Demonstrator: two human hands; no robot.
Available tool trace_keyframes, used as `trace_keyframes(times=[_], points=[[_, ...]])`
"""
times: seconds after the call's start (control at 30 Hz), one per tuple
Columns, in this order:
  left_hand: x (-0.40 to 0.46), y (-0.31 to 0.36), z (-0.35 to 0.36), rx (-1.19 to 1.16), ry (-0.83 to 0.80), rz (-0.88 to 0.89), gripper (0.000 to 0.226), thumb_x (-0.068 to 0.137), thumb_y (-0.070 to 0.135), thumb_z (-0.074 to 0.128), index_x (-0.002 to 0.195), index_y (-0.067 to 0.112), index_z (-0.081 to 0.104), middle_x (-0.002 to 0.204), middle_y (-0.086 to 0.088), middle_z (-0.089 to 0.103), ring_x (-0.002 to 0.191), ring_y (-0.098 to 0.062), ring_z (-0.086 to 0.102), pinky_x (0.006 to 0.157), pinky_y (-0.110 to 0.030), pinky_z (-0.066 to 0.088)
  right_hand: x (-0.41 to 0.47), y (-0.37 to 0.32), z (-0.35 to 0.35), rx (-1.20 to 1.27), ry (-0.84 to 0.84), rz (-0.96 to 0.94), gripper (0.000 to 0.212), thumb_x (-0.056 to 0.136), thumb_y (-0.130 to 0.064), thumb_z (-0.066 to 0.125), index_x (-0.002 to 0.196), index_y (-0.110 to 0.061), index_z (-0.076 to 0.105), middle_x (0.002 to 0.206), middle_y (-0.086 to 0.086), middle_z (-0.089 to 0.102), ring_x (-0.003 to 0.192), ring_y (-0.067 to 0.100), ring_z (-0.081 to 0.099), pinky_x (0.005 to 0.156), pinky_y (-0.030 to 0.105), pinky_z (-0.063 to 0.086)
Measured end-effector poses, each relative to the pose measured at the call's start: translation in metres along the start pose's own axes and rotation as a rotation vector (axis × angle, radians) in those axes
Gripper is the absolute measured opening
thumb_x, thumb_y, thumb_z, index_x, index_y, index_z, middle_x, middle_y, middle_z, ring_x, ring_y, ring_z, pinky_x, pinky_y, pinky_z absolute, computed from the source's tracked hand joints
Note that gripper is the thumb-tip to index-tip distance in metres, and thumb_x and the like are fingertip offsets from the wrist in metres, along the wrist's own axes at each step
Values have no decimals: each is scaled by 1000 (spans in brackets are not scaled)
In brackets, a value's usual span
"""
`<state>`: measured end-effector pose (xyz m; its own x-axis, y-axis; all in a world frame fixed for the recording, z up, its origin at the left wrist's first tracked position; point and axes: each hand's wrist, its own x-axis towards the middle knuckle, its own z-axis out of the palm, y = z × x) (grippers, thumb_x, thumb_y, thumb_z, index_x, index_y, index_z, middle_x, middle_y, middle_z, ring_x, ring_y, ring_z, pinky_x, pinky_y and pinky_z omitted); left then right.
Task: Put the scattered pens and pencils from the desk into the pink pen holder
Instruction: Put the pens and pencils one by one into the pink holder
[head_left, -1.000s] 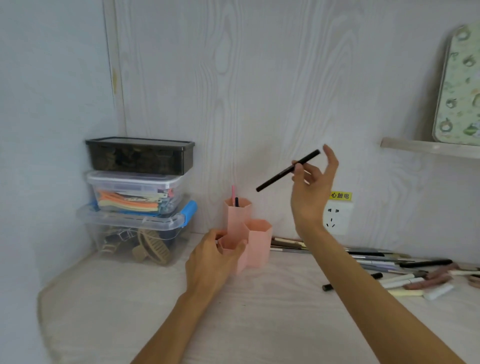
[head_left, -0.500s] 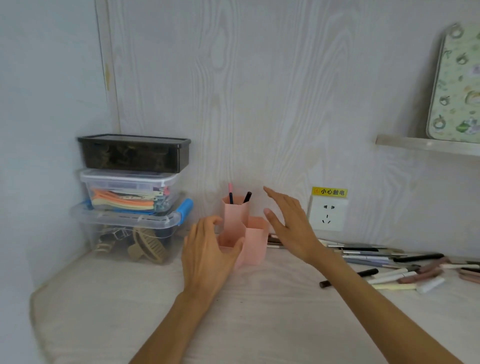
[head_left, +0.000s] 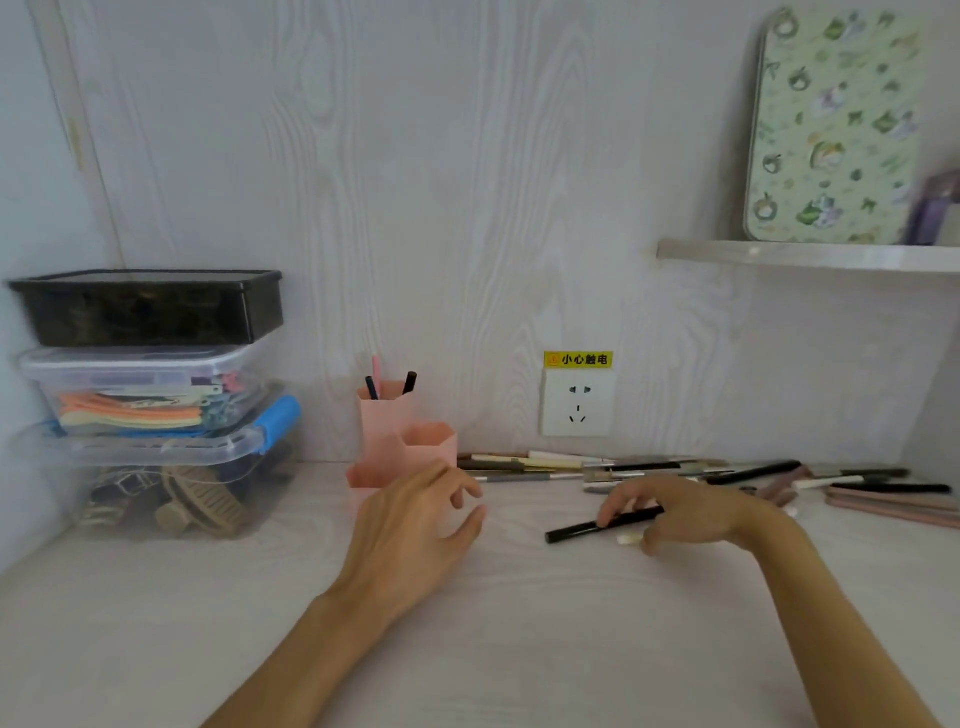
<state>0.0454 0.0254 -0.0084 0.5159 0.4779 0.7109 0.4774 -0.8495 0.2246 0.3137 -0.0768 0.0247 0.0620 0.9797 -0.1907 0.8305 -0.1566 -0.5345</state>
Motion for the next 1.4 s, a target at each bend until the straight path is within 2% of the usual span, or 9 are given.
trace_keyframes(times=[0.17,0.3,0.47,0.63,0.77,0.87,0.97,1.17,1.4], points=[[-3,0,15,-41,-225,-44,30,84,56,54,109,38,58,91,24,51,78,5,49,66,-5,35,22,-18,27,52,152,-162,49,72,15,38,87,-24,65,90,-11,60,92,13,54,73,10,41],[-3,-7,9,-6,-314,-80,42,76,70,52,104,40,58,91,24,52,85,3,48,63,-9,36,43,-35,64,109,382,-321,51,71,17,38,93,-18,67,91,-11,63,92,4,58,80,5,40],[-3,-22,-7,54,-375,-40,21,87,50,54,100,36,63,95,22,57,91,2,47,67,-12,39,51,-39,79,63,540,-376,39,81,5,49,102,-25,64,105,-8,62,97,3,56,83,8,40],[2,-26,-17,-95,-190,-169,10,90,39,56,98,40,62,94,28,61,85,3,57,66,-14,40,54,-36,79,-99,549,-288,30,89,-14,52,116,-25,59,117,-5,60,113,13,48,93,26,39],[16,-18,-34,-443,270,-274,8,83,28,67,90,30,68,81,17,68,72,-4,63,63,-18,49,53,-39,78,-125,515,-269,25,91,-24,52,114,-28,60,119,-8,57,117,12,45,95,27,38],[21,-14,-55,-488,671,-232,4,87,28,60,91,28,61,80,25,64,74,3,60,64,-10,45,47,-39,70,-193,593,-283,28,87,-22,57,114,-27,60,116,-5,58,115,15,46,95,29,36],[21,-15,-65,-439,867,-182,8,92,27,55,92,35,53,81,29,61,78,7,58,67,-8,43,41,-39,57,-306,623,-178,29,84,-24,57,113,-25,57,107,-6,53,108,16,45,87,28,34],[25,-28,-52,-117,734,-202,26,92,32,55,101,9,64,86,5,59,72,-2,51,63,-12,38,37,-33,53,-317,473,125,9,89,-22,46,97,-18,47,108,-1,50,108,19,44,79,30,35],[30,-36,-44,-20,584,-375,27,89,31,59,112,15,59,92,-1,67,80,-14,57,61,-27,39,42,-34,61,-266,536,-41,19,88,-14,46,104,-20,54,95,-8,43,93,10,39,75,23,31]])
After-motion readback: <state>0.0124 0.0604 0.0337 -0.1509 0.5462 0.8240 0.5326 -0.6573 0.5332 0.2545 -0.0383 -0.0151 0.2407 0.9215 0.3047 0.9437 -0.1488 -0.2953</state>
